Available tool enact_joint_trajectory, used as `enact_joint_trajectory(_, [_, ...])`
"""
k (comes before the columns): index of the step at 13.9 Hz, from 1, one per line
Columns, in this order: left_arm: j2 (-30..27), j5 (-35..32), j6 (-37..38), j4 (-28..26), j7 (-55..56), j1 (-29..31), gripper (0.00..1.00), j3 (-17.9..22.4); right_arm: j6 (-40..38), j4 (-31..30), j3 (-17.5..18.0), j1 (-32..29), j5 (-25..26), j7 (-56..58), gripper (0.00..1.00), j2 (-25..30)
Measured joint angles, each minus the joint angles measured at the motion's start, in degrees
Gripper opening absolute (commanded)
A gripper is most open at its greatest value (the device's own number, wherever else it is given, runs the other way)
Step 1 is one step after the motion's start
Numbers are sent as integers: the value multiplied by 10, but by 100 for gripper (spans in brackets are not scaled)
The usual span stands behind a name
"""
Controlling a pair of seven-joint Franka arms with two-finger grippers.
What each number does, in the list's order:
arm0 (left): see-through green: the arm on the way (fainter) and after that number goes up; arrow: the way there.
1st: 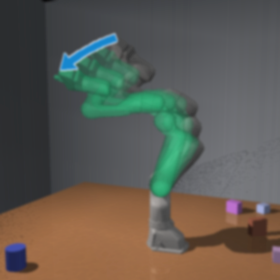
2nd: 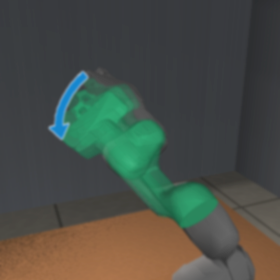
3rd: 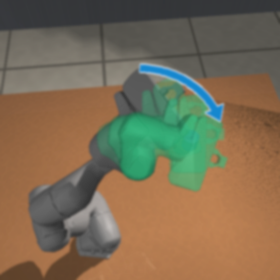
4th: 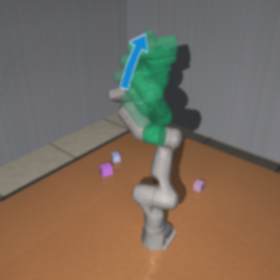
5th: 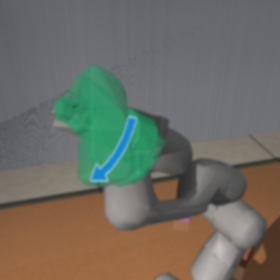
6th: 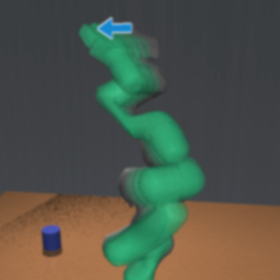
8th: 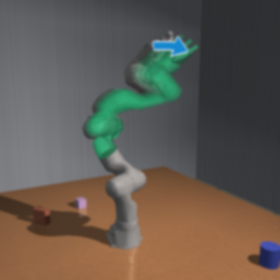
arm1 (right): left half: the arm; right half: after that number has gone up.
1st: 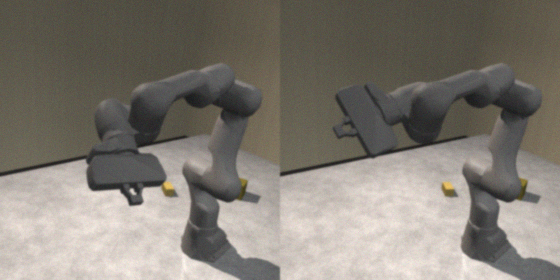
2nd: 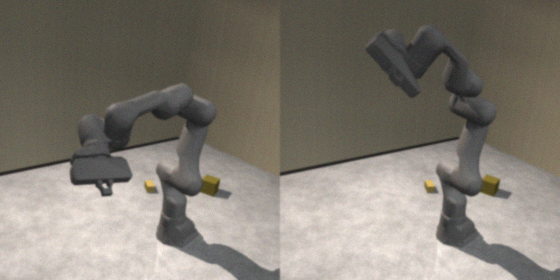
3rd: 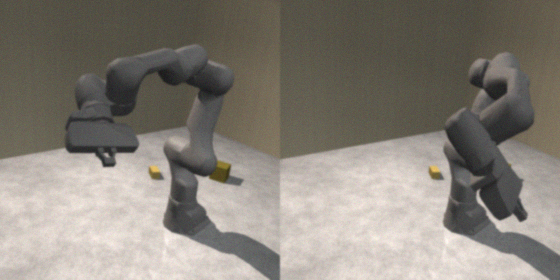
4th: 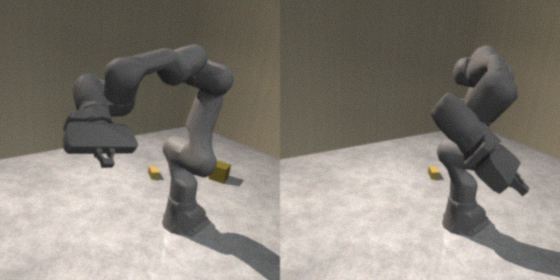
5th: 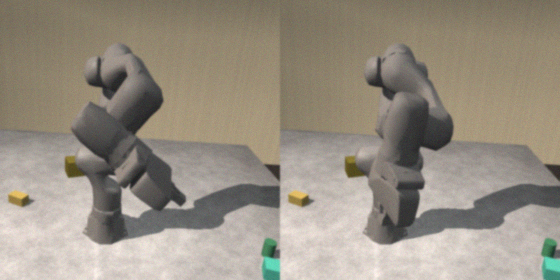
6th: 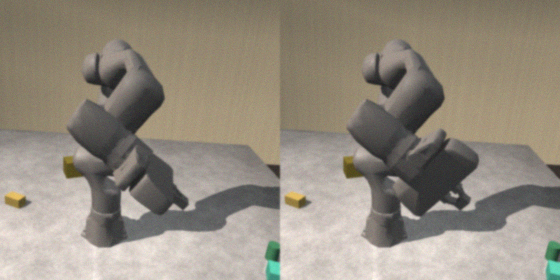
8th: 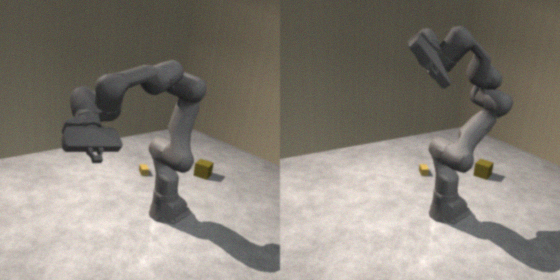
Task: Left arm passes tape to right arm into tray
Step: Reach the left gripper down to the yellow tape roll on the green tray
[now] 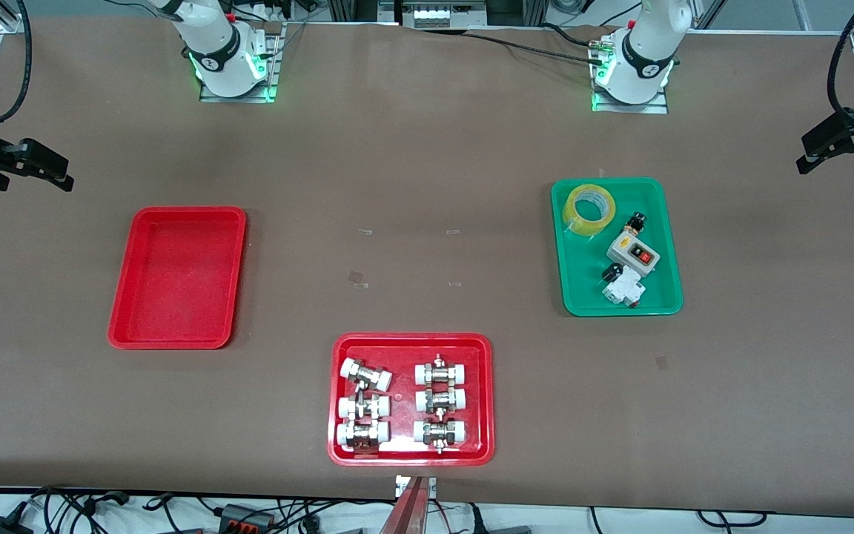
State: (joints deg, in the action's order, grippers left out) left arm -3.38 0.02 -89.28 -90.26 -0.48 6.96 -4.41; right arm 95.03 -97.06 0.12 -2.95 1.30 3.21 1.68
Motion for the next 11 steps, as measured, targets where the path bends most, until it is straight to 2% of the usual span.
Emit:
enact_joint_trajectory(6, [2, 0, 7, -8, 70, -3, 100, -14, -3, 0, 0, 0, 0, -2, 100, 6])
enact_joint_trajectory(9, [6, 0, 6, -61, 92, -5, 100, -46, -3, 0, 0, 0, 0, -2, 100, 6])
enact_joint_trajectory(11, [10, 21, -23, -122, 98, -6, 100, -63, -3, 0, 0, 0, 0, -2, 100, 6])
